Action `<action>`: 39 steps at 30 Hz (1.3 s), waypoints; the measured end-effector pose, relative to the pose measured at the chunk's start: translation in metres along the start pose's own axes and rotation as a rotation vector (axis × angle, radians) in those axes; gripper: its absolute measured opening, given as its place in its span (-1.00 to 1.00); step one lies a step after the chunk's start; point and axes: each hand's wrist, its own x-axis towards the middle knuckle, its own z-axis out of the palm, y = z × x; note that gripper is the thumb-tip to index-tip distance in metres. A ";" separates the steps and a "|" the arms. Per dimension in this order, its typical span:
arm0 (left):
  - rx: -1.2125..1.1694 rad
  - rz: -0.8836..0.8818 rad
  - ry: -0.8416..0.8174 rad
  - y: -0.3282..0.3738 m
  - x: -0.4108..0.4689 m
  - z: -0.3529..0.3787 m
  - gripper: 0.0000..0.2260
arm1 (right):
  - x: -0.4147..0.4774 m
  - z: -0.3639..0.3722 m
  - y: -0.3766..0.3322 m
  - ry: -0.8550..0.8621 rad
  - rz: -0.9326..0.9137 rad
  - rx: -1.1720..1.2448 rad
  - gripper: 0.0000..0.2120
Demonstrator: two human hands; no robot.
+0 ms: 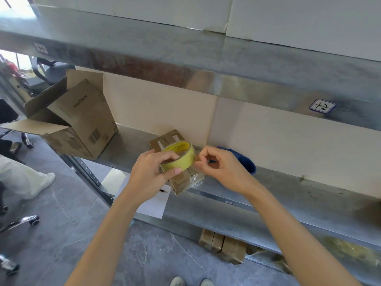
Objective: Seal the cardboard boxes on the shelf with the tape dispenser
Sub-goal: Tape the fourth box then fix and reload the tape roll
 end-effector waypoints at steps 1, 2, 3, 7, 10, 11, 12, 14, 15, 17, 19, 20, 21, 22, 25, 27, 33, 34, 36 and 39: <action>0.011 -0.009 -0.004 -0.003 -0.001 0.001 -0.86 | -0.001 -0.001 0.001 0.026 0.005 0.022 -0.79; 0.024 -0.016 -0.005 -0.005 -0.001 0.002 -0.87 | -0.002 -0.001 0.002 0.061 0.010 0.061 -0.78; 0.039 -0.018 0.003 -0.006 -0.001 0.004 -0.88 | -0.002 0.000 0.002 0.097 0.016 0.105 -0.77; 0.076 0.021 0.041 0.000 -0.007 0.013 -0.76 | -0.002 0.002 0.006 0.155 0.075 0.230 -0.75; 0.099 0.016 0.063 0.004 -0.010 0.019 -0.55 | -0.005 0.002 0.009 0.158 0.111 0.252 -0.80; 0.118 0.029 0.057 0.005 -0.010 0.022 -0.49 | -0.007 0.003 0.009 0.157 0.116 0.257 -0.82; 0.138 0.044 0.048 0.006 -0.010 0.025 -0.46 | -0.008 0.003 0.010 0.155 0.118 0.263 -0.83; 0.180 0.066 0.034 0.010 -0.010 0.030 -0.45 | -0.010 0.003 0.011 0.166 0.120 0.275 -0.85; 0.199 0.082 0.035 0.012 -0.010 0.033 -0.45 | -0.011 0.002 0.012 0.179 0.120 0.273 -0.85; 0.220 0.124 0.036 0.012 -0.008 0.037 -0.48 | -0.015 0.000 0.014 0.206 0.109 0.246 -0.85; 0.178 0.122 0.016 0.010 -0.006 0.043 -0.51 | -0.020 -0.002 0.016 0.238 0.083 0.207 -0.85; 0.122 0.096 0.003 0.009 -0.005 0.048 -0.51 | -0.021 -0.002 0.016 0.258 0.065 0.187 -0.84; 0.045 0.062 -0.009 0.009 -0.004 0.054 -0.52 | -0.022 -0.001 0.015 0.281 0.050 0.170 -0.84; -0.048 0.028 -0.018 0.010 -0.002 0.060 -0.52 | -0.022 -0.002 0.015 0.303 0.037 0.157 -0.83; -0.289 -0.039 -0.054 0.015 0.003 0.078 -0.62 | -0.020 -0.005 0.015 0.332 -0.002 0.107 -0.84; -0.358 -0.072 -0.065 0.018 0.007 0.087 -0.72 | -0.020 -0.009 0.016 0.309 -0.012 0.079 -0.84; -0.494 -0.073 -0.130 0.033 0.019 0.095 -0.89 | -0.028 -0.029 0.023 0.248 -0.008 0.022 -0.86; -0.495 -0.082 -0.148 0.034 0.020 0.095 -0.90 | -0.029 -0.031 0.024 0.234 -0.011 0.003 -0.86; -0.437 -0.091 -0.159 0.032 0.024 0.096 -0.81 | -0.030 -0.035 0.025 0.205 0.006 0.039 -0.88; -0.408 -0.122 -0.113 0.028 0.025 0.098 -0.81 | -0.027 -0.040 0.032 0.232 0.061 0.130 -0.90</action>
